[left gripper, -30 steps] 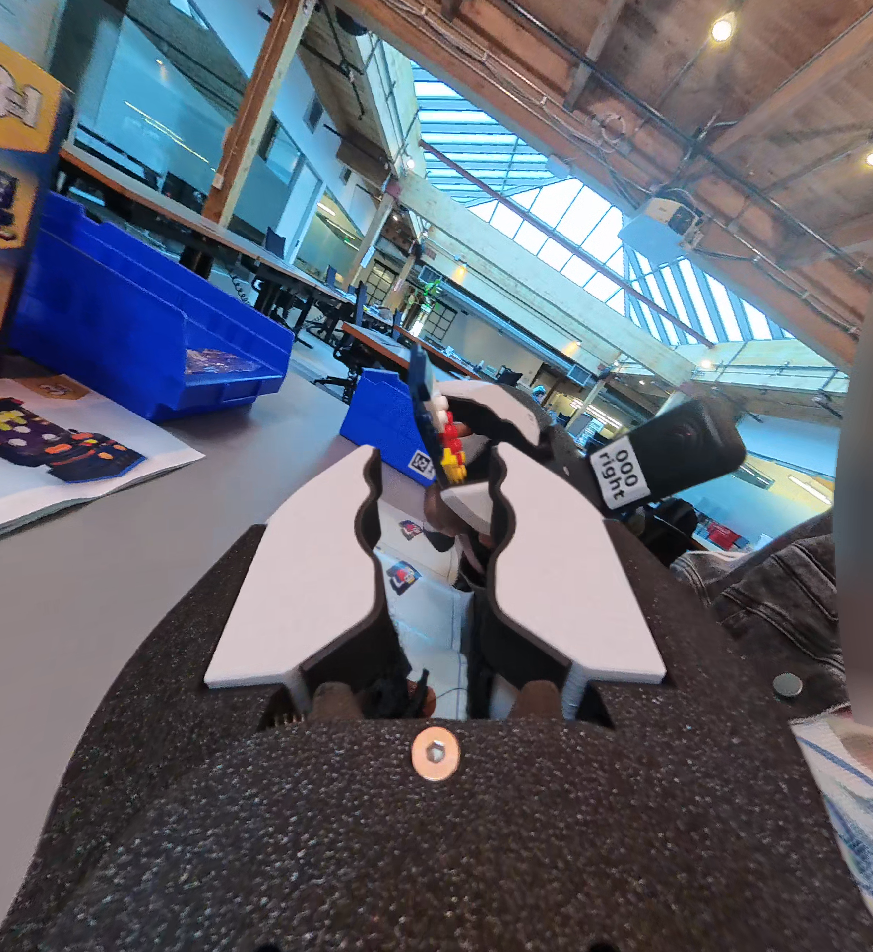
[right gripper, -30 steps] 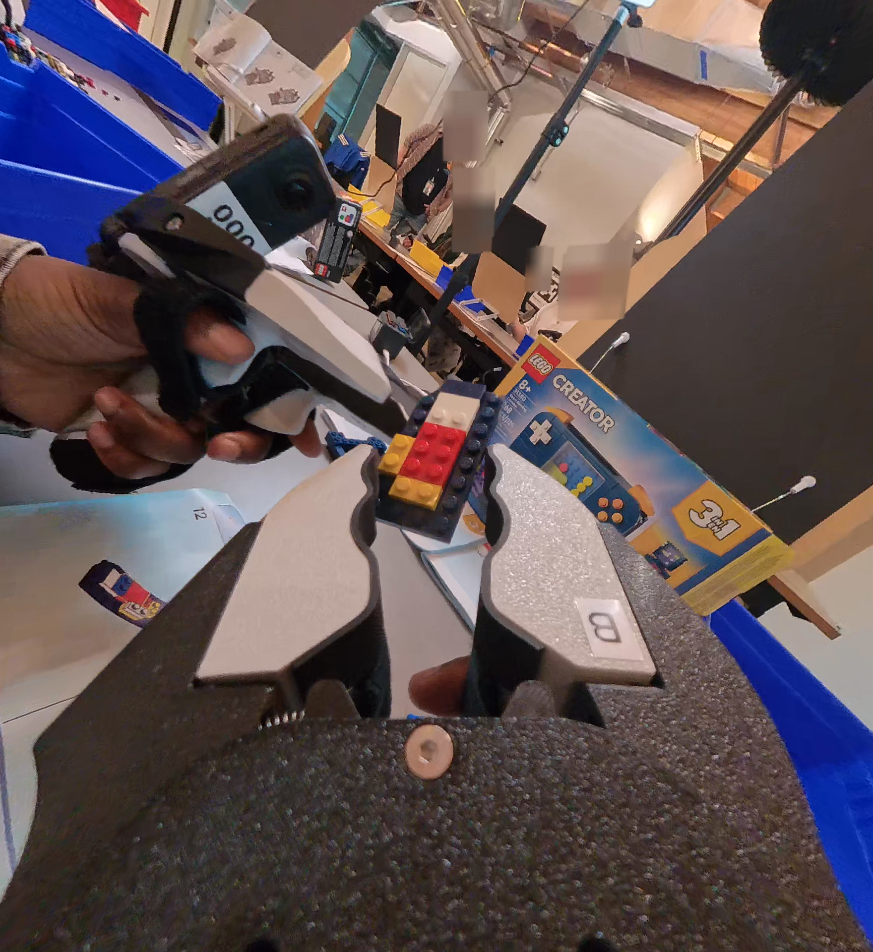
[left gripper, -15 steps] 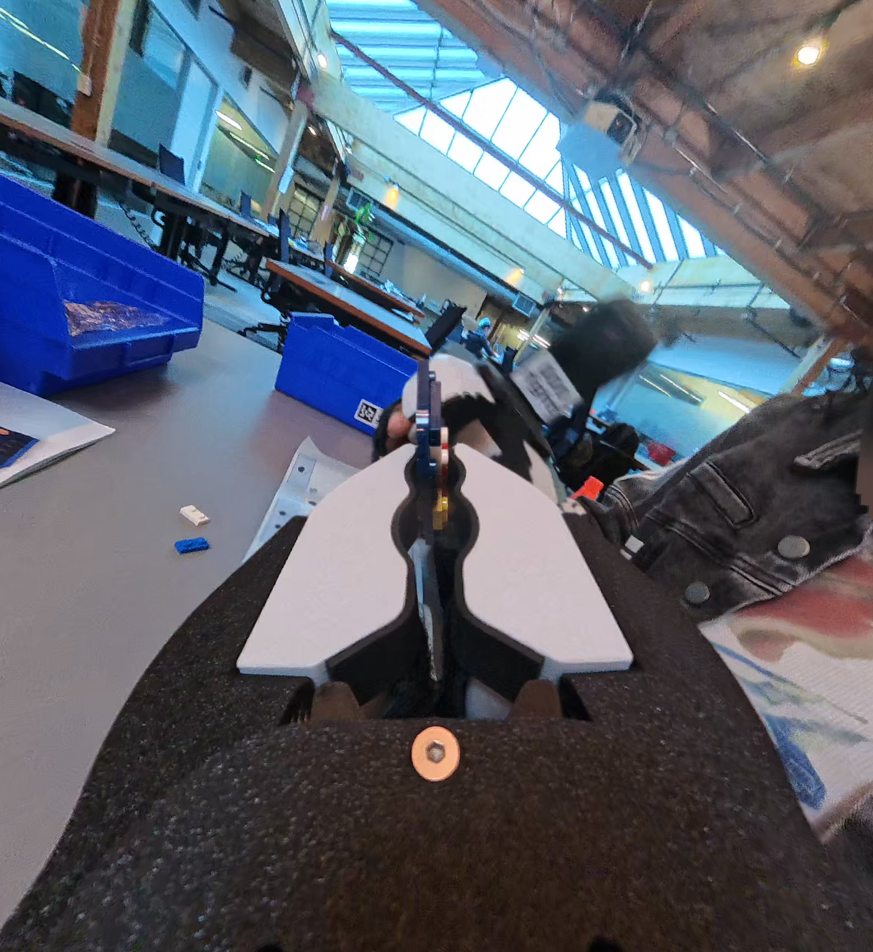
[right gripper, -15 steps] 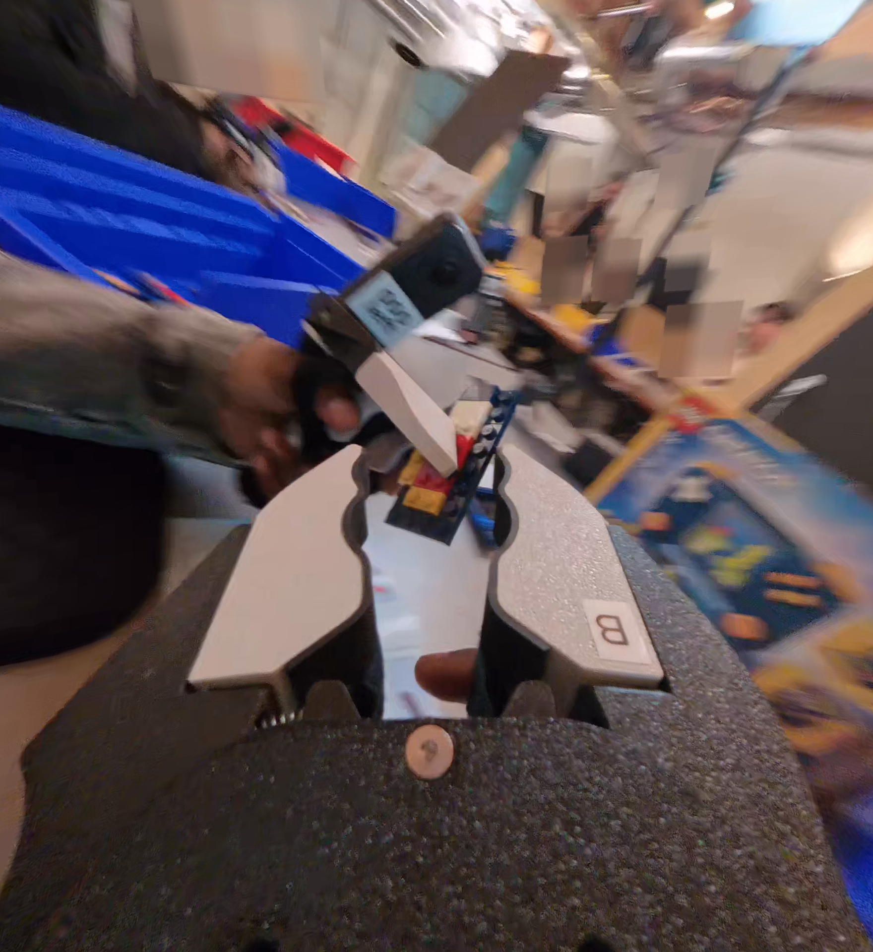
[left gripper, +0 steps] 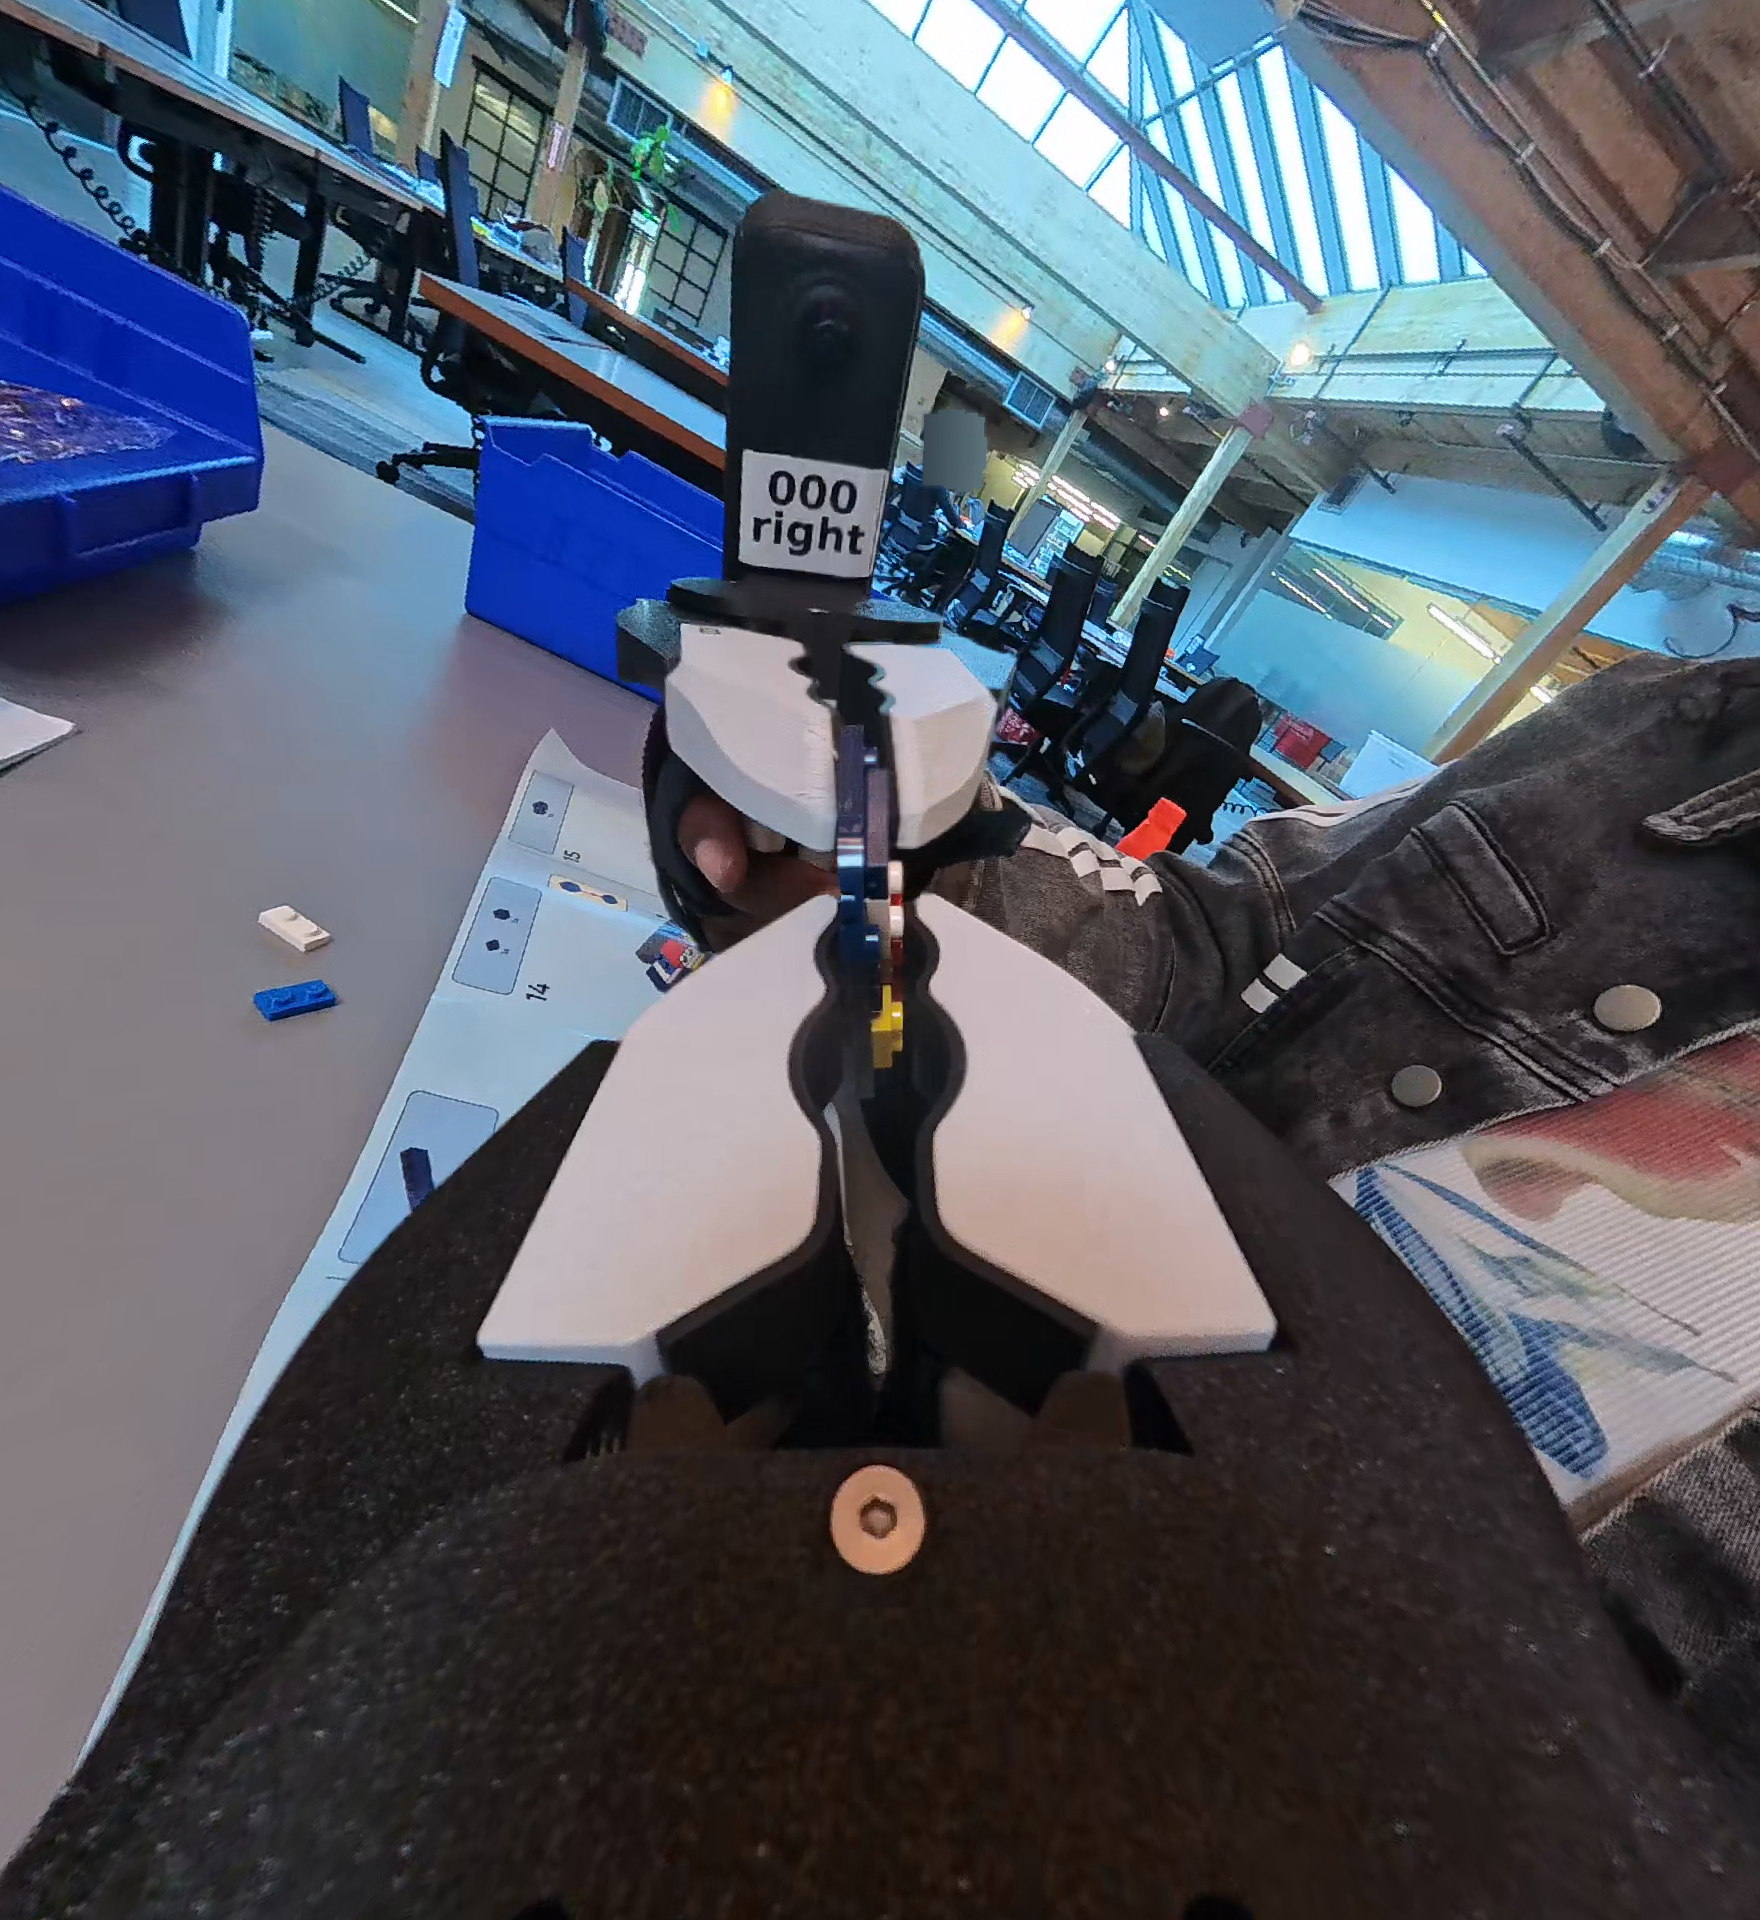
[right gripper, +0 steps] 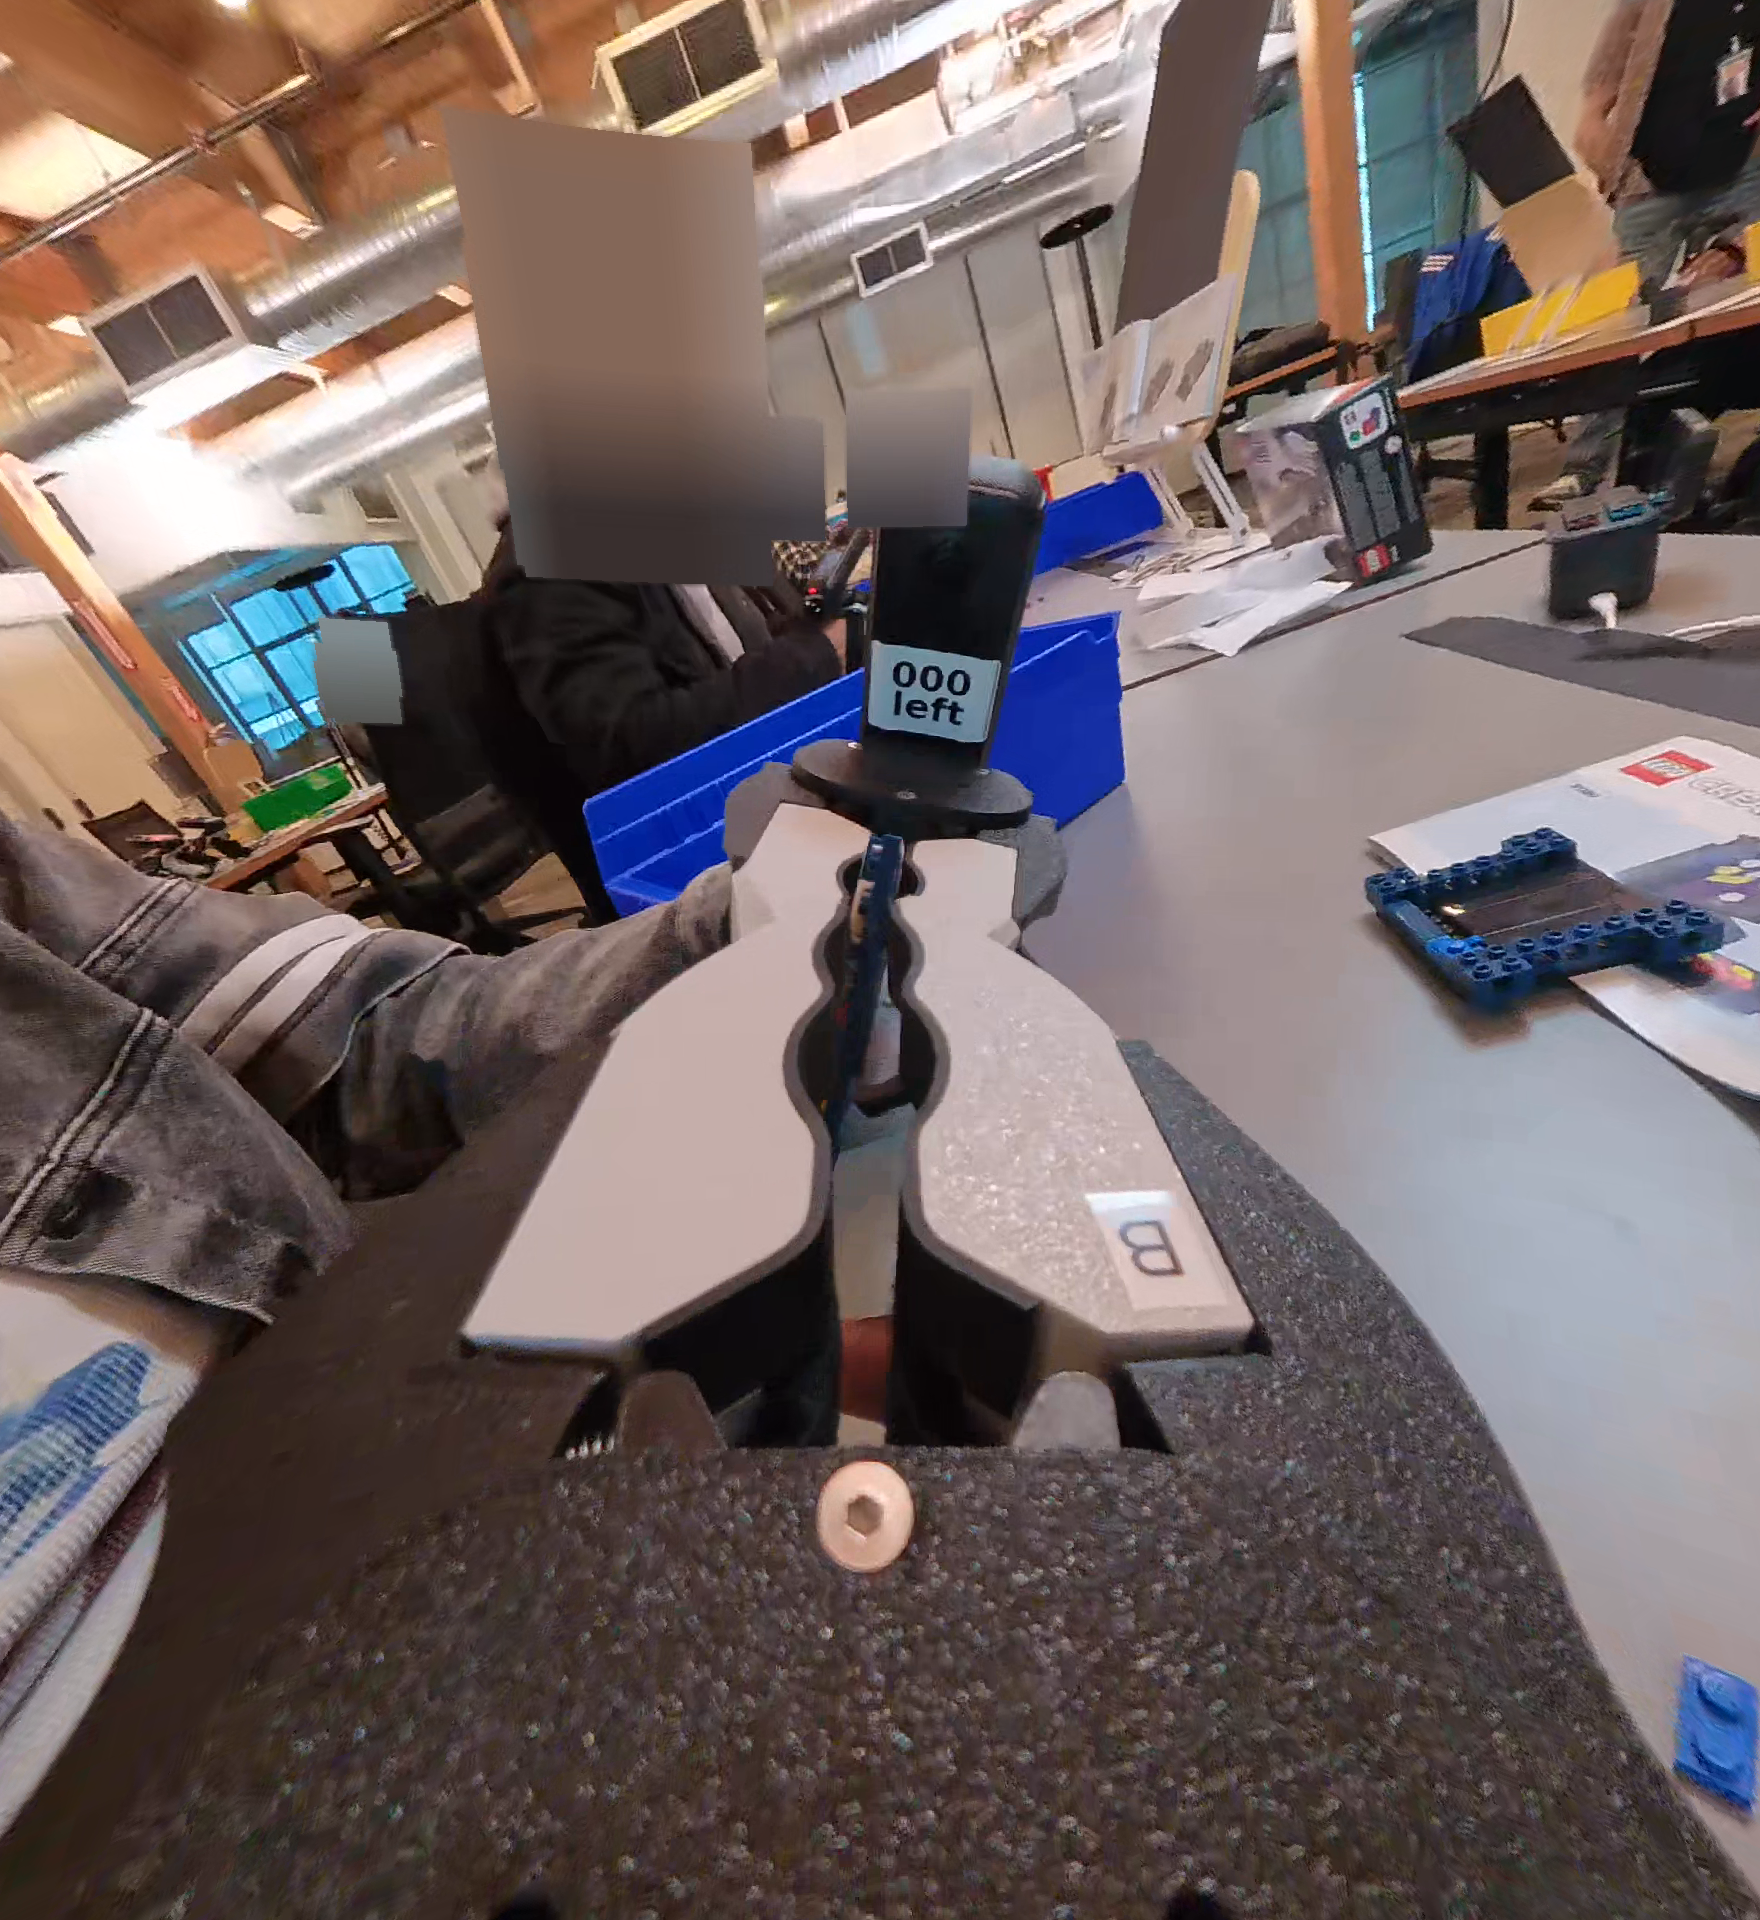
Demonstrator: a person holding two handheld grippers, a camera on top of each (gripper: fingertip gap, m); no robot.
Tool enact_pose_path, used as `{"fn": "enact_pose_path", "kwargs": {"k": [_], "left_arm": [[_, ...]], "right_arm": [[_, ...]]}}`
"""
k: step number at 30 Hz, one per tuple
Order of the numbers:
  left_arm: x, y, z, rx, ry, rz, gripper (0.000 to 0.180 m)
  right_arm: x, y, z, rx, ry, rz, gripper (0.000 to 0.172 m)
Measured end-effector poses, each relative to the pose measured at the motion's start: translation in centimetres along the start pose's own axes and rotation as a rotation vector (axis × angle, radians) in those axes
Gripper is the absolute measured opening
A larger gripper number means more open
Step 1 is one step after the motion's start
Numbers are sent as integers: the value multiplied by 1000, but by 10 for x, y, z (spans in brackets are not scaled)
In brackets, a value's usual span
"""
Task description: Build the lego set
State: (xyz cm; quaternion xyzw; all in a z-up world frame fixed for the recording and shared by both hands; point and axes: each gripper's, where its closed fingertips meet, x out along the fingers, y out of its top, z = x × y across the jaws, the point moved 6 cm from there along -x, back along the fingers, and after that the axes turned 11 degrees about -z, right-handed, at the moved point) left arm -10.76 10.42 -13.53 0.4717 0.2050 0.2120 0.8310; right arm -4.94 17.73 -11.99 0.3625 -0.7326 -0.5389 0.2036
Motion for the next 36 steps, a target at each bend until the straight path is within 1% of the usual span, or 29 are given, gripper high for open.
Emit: {"fn": "enact_pose_path", "kwargs": {"k": [8, 11, 13, 17, 22, 26, 30, 33, 34, 36], "left_arm": [[3, -3, 1, 17, 3, -36, 7], [4, -3, 0, 33, 19, -42, 8], [3, -1, -2, 58, 54, -25, 10], [-2, 5, 1, 124, 94, 37, 8], [-2, 5, 3, 198, 154, 15, 8], [-3, 6, 3, 271, 234, -10, 8], [-4, 6, 2, 319, 293, -36, 8], [-4, 5, 2, 391, 357, -67, 8], [-4, 5, 3, 402, 364, -73, 8], [-5, 5, 4, 385, 333, -74, 8]], "right_arm": [[-2, -1, 1, 25, 25, 7, 8], [-3, -1, 1, 16, 22, -1, 5], [-4, 0, 0, 8, 11, 6, 5], [-6, 1, 1, 31, 31, 34, 4], [-6, 2, -1, 12, 21, 33, 4], [-5, 1, 1, 71, 24, 42, 4], [-5, 0, 2, 90, 11, 34, 5], [-4, 0, 3, 133, 25, 33, 5], [-4, -1, 3, 142, 35, 35, 5], [-4, -1, 1, 124, 40, 30, 5]]}}
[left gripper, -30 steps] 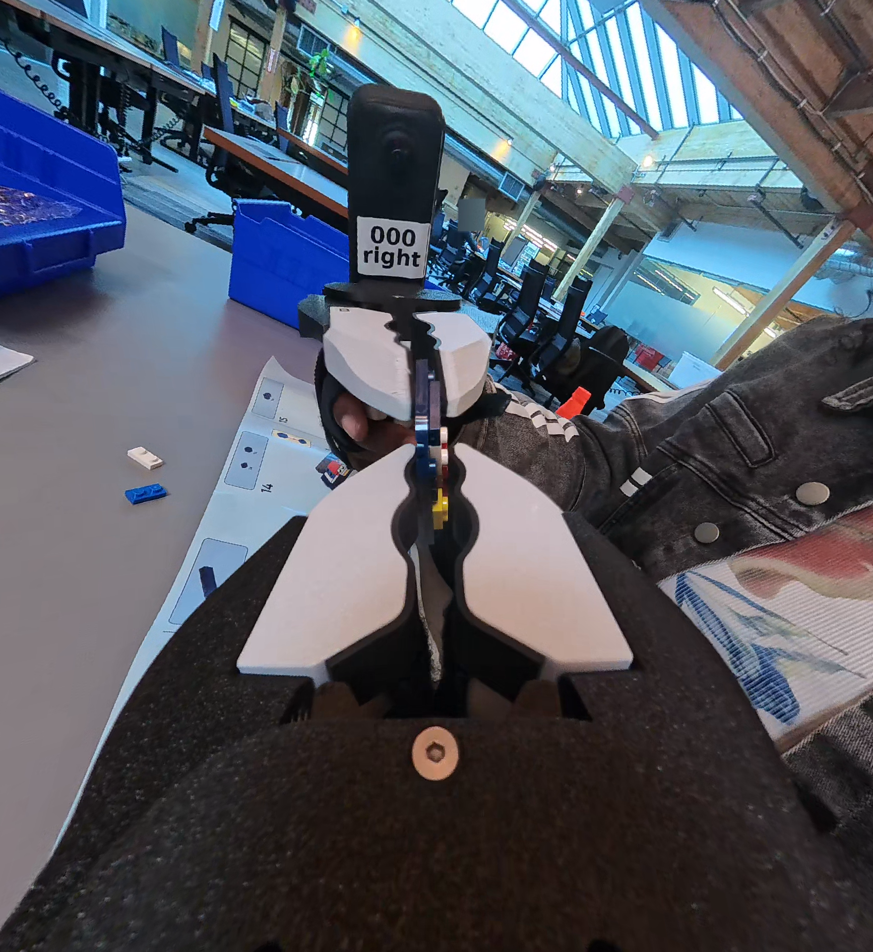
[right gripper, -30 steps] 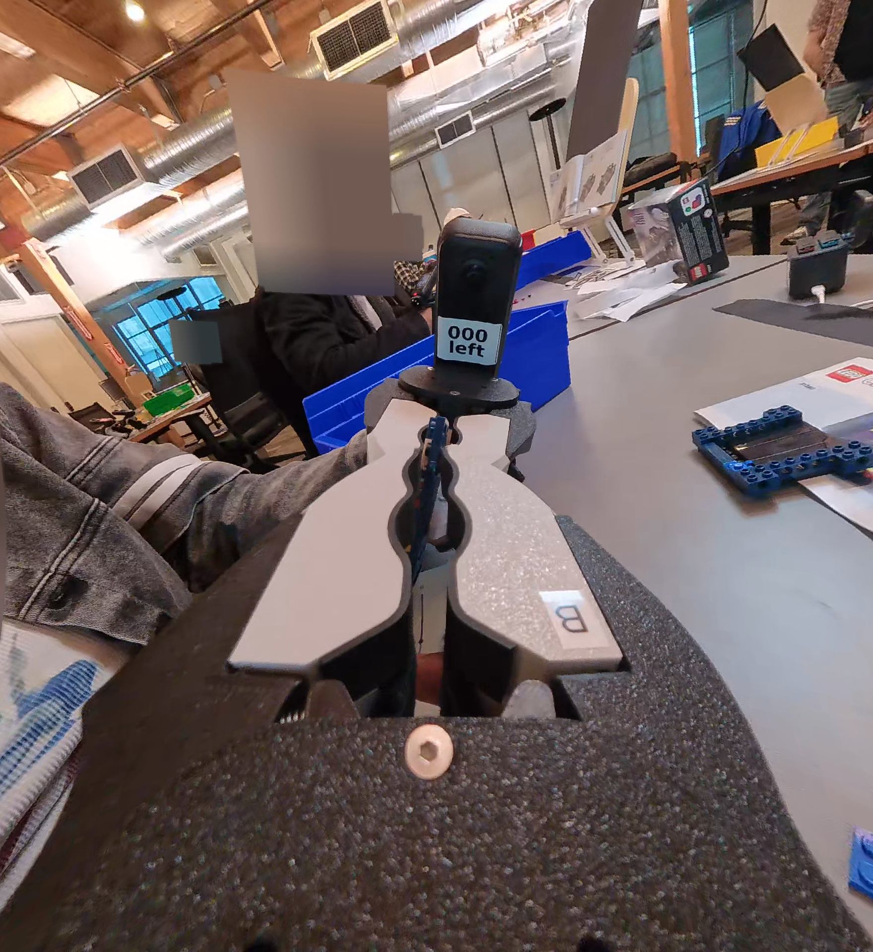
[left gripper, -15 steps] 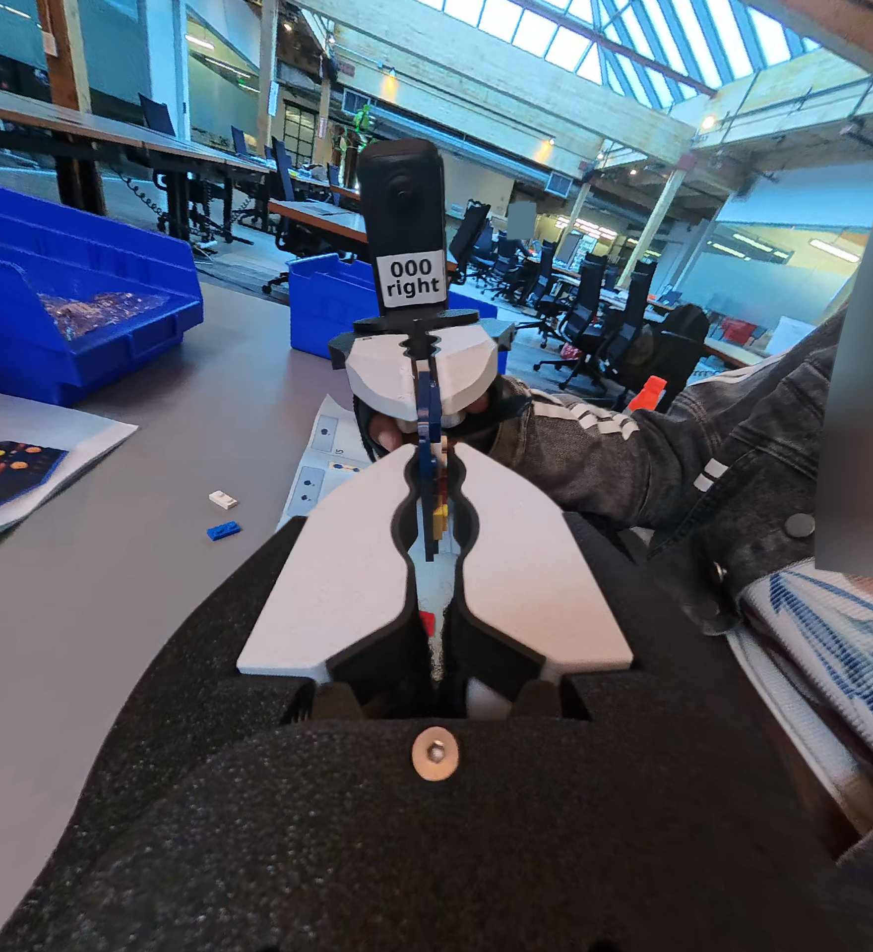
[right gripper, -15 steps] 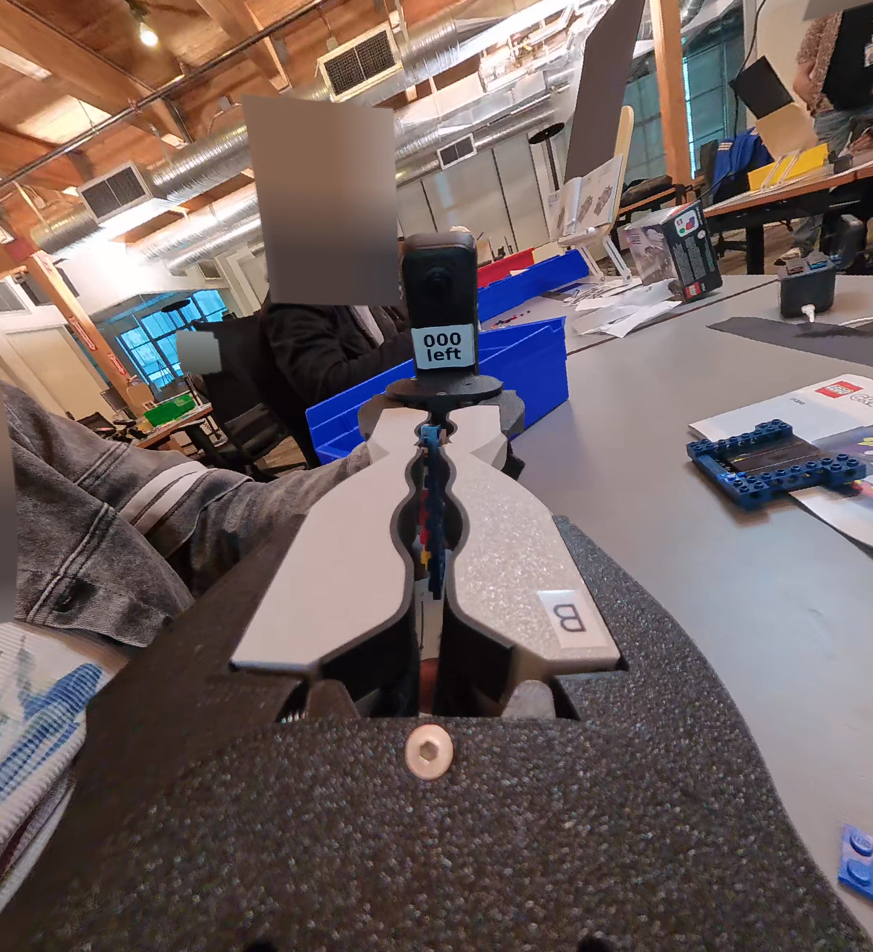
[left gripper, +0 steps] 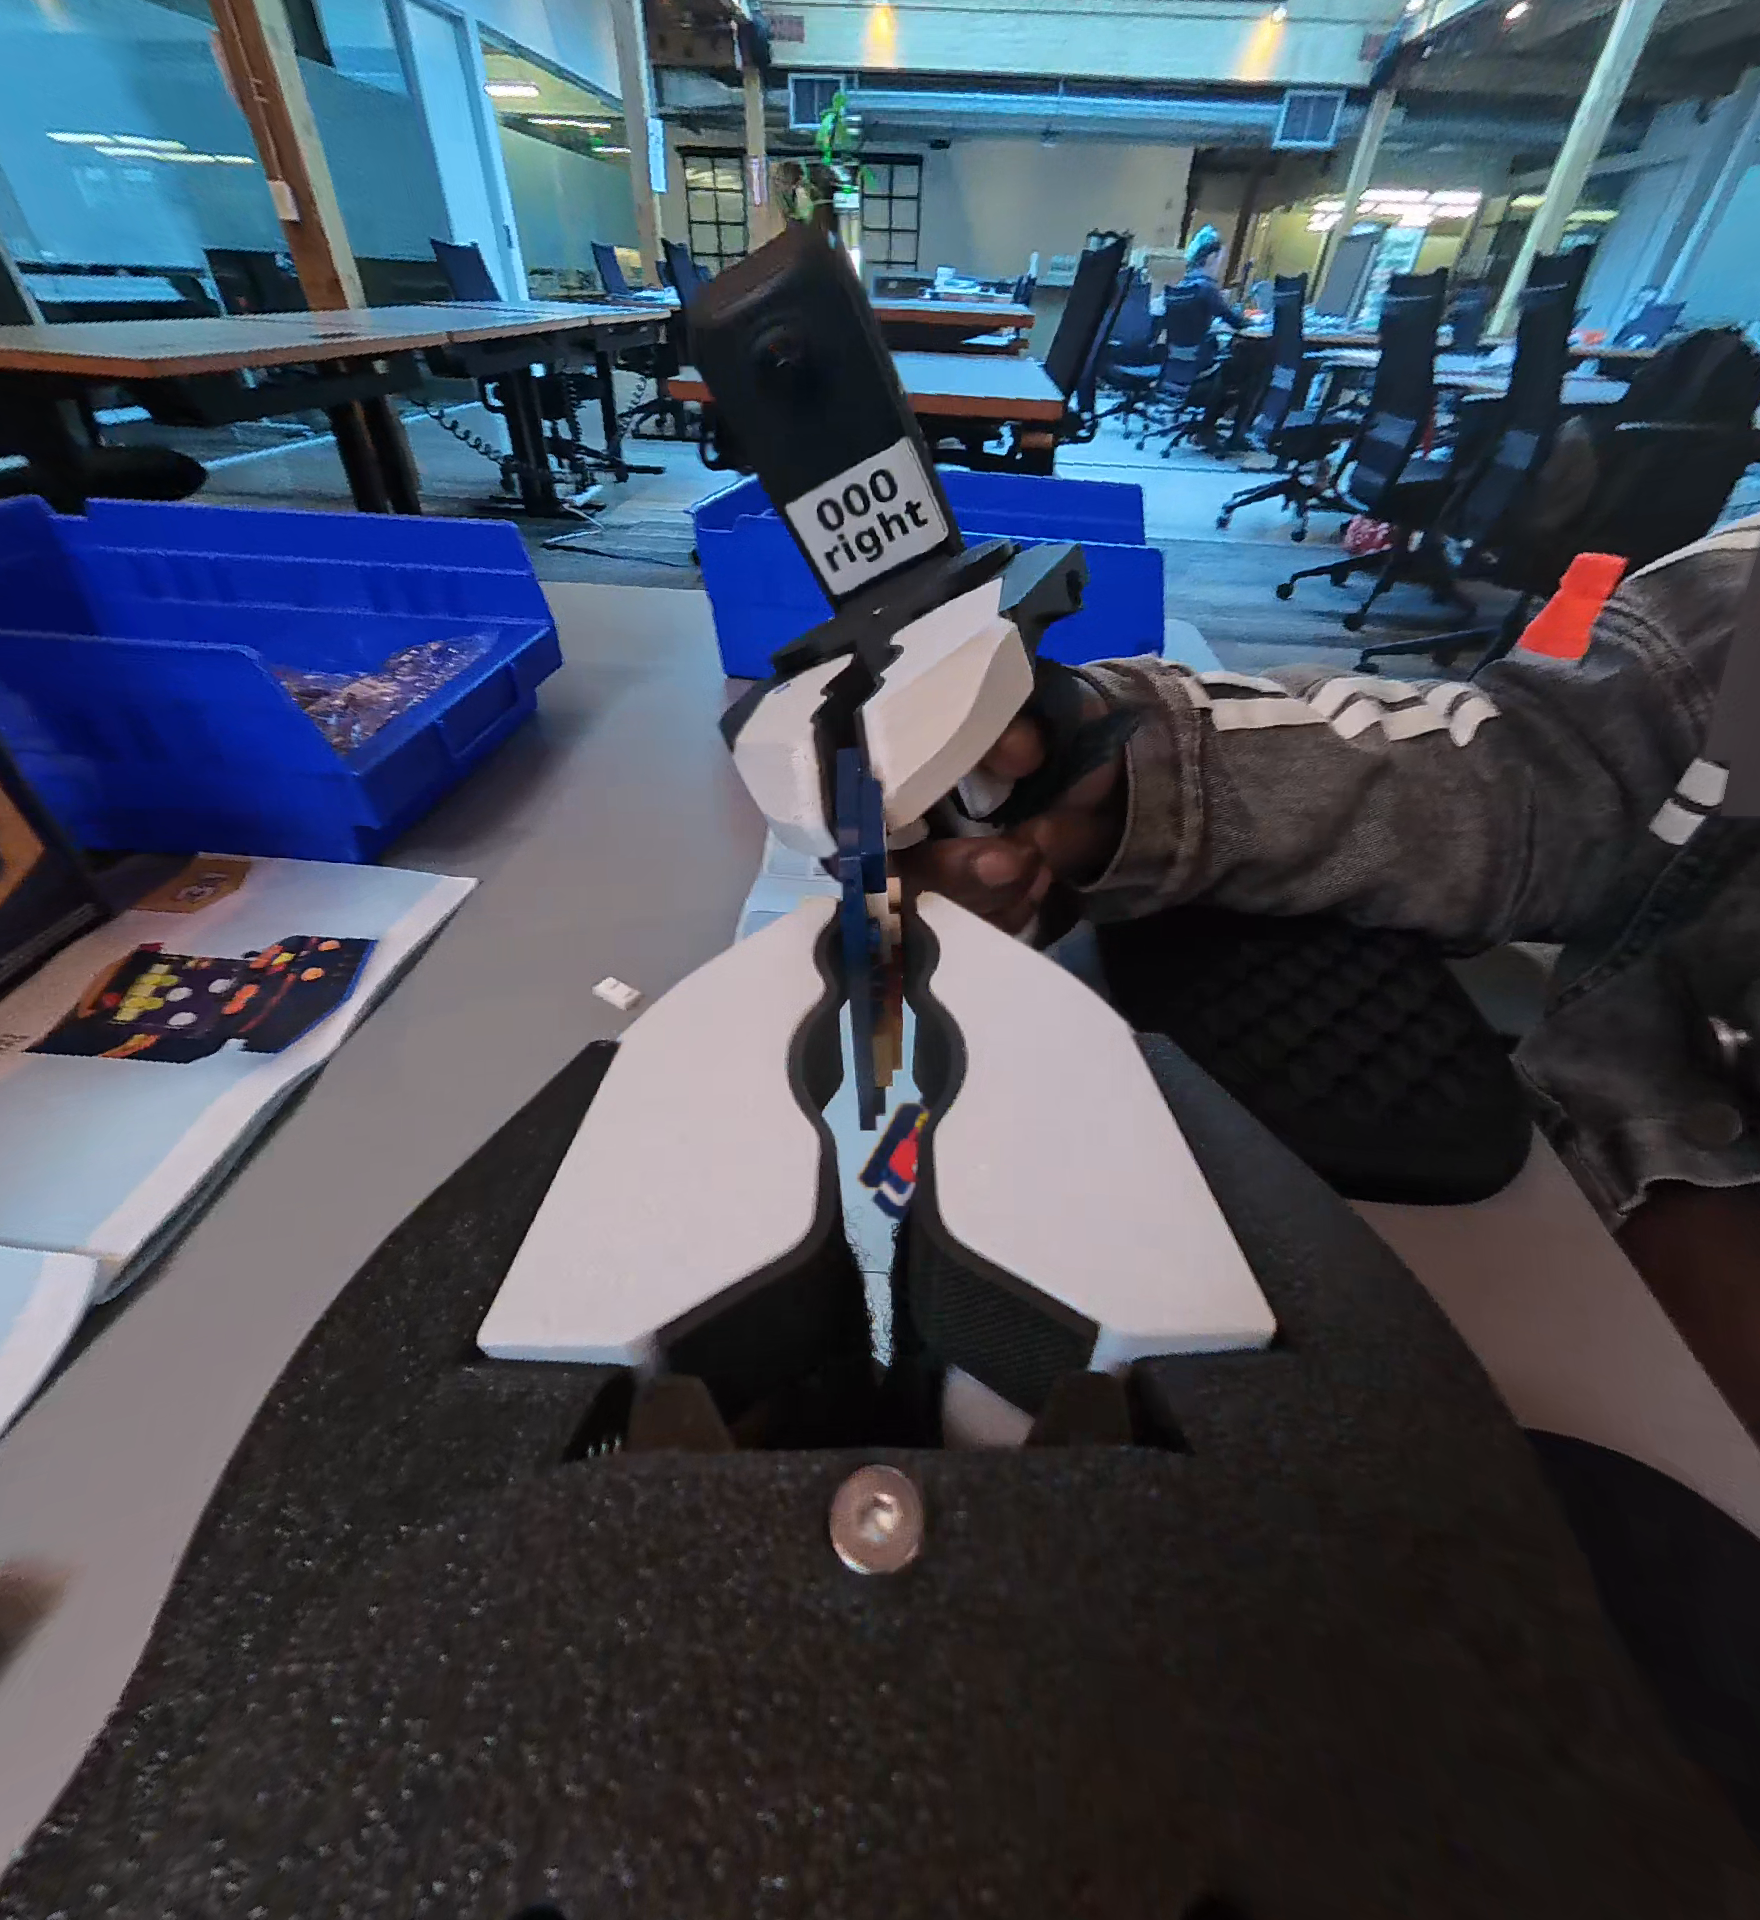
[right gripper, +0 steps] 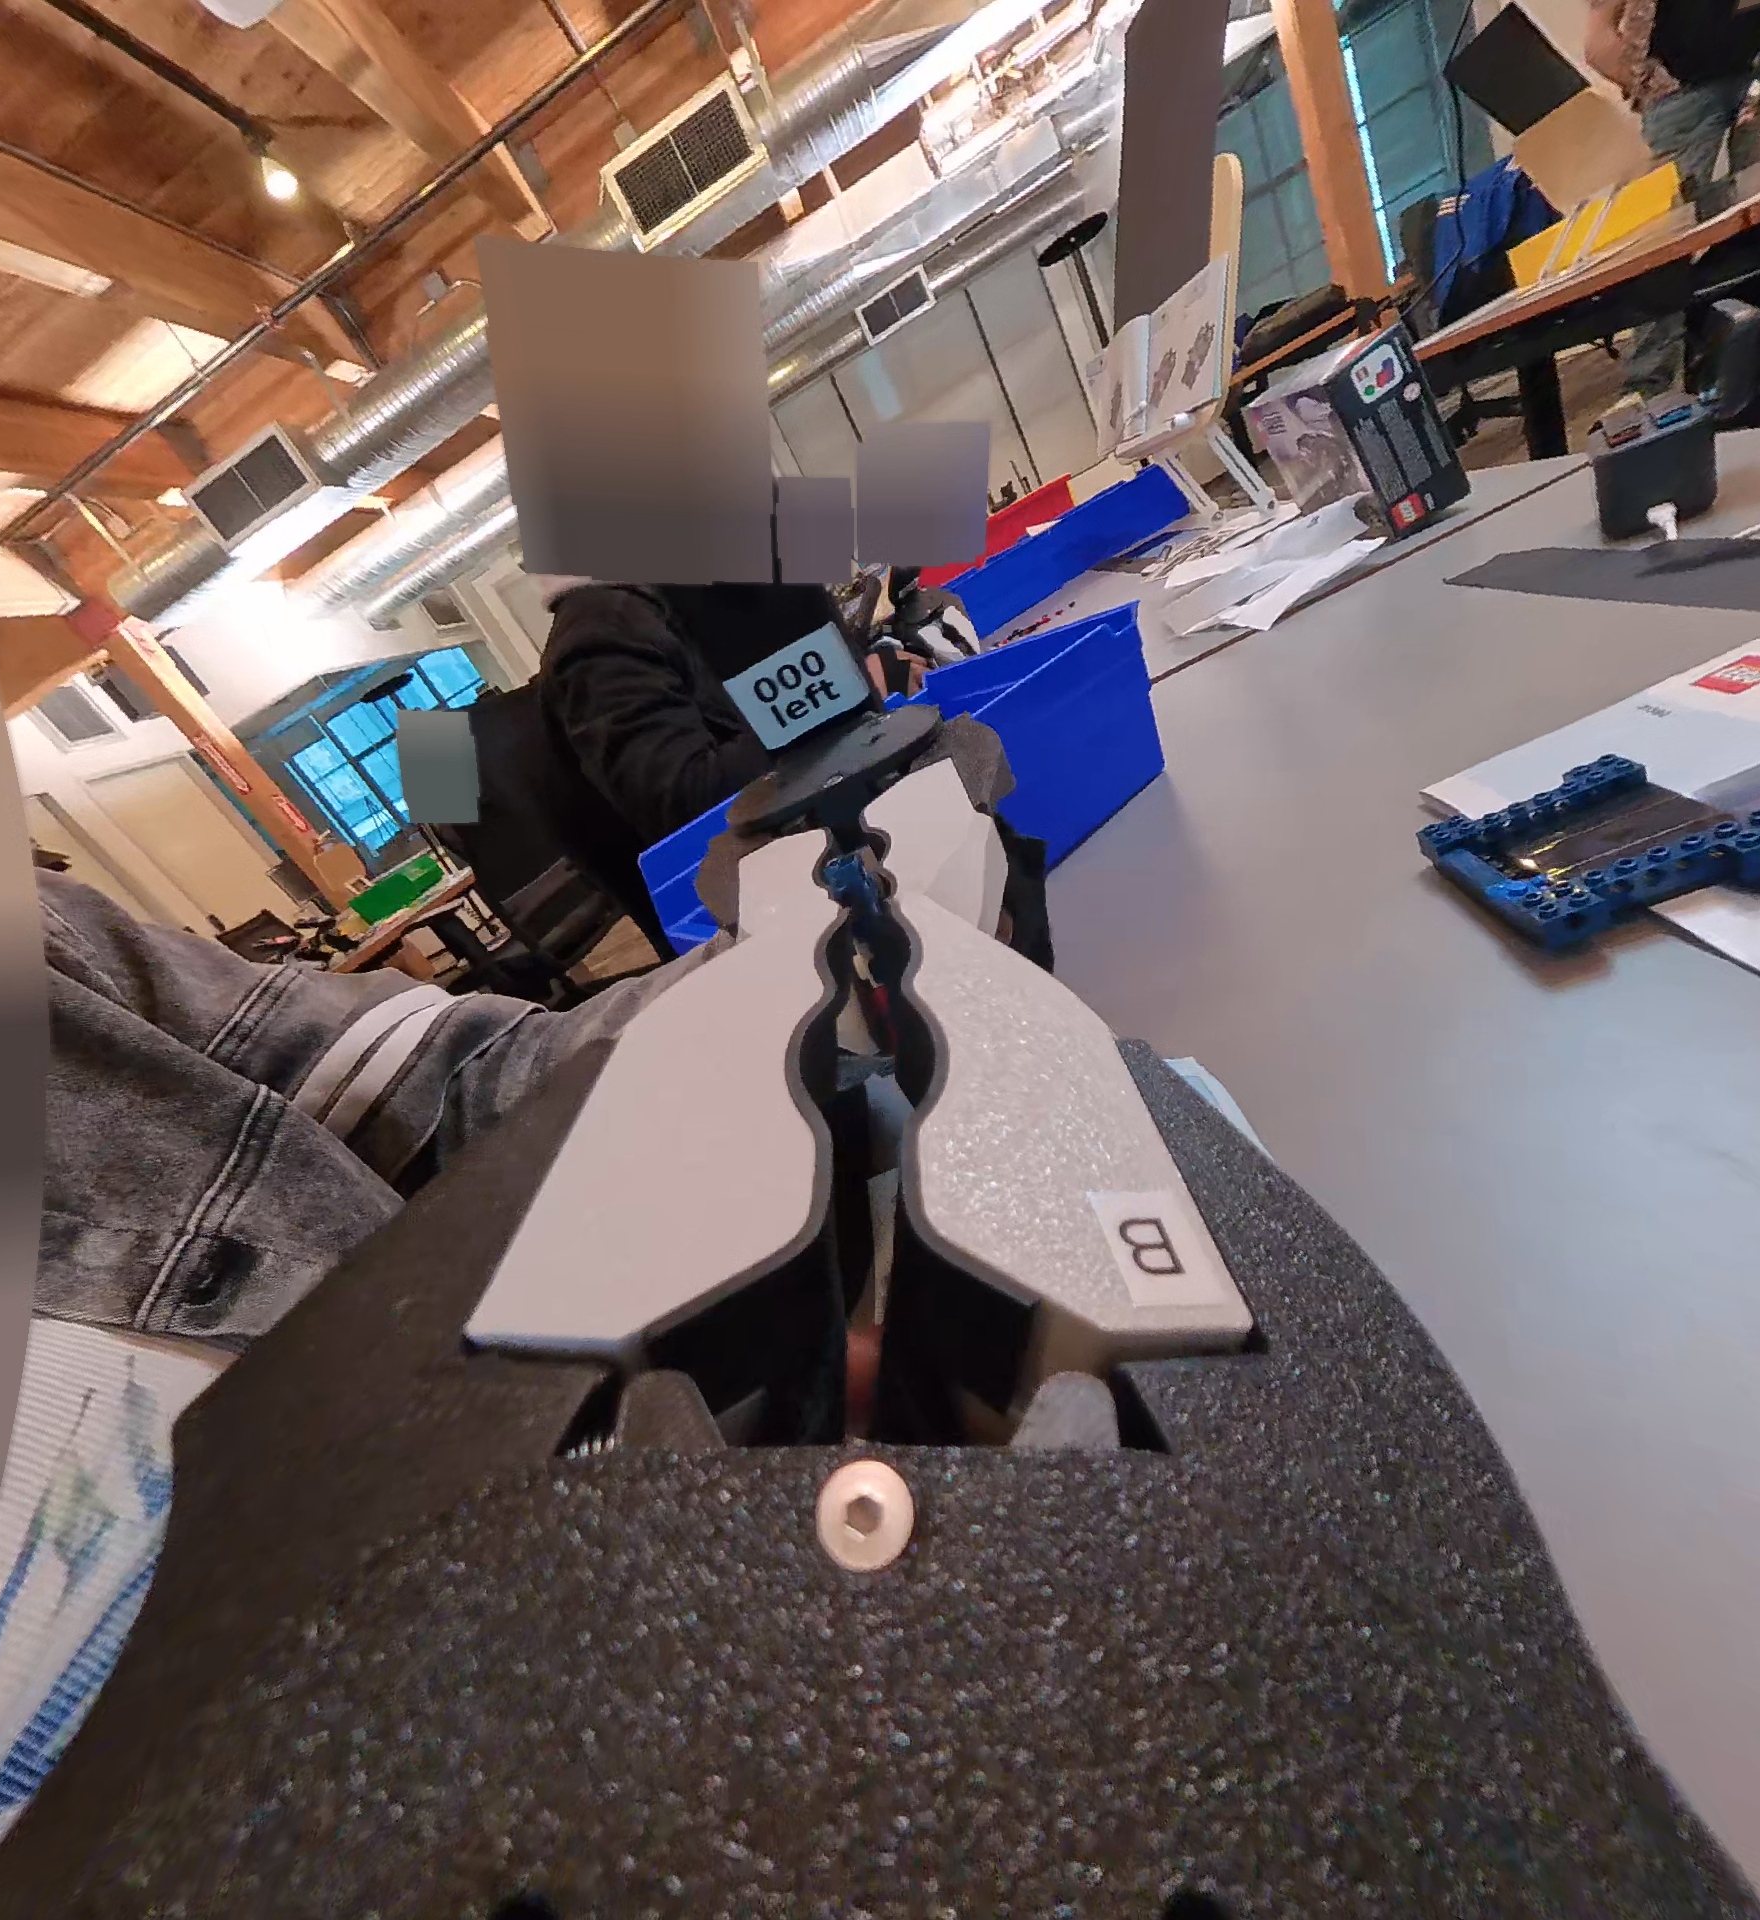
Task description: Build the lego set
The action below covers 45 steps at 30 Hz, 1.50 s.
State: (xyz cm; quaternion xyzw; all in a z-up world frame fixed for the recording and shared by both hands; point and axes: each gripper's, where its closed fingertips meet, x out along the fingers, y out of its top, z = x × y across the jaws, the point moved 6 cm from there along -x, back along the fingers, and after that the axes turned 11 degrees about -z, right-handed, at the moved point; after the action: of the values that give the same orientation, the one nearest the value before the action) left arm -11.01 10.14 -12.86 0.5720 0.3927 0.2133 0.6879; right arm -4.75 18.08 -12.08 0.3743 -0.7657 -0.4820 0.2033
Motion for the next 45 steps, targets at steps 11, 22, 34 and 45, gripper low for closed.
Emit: {"fn": "enact_pose_path", "kwargs": {"k": [11, 22, 34, 45], "left_arm": [[-2, 1, 4, 35, -44, 26, 8], [1, -1, 6, -102, -183, 28, 8], [2, -1, 5, -112, -186, 27, 8], [0, 3, 3, -173, -218, 93, 11]], "right_arm": [[2, -1, -4, 67, 76, 16, 5], [-3, 7, -14, -270, -81, 34, 5], [0, 2, -11, -218, -54, -38, 4], [-2, 3, -14, -283, -73, -37, 5]]}}
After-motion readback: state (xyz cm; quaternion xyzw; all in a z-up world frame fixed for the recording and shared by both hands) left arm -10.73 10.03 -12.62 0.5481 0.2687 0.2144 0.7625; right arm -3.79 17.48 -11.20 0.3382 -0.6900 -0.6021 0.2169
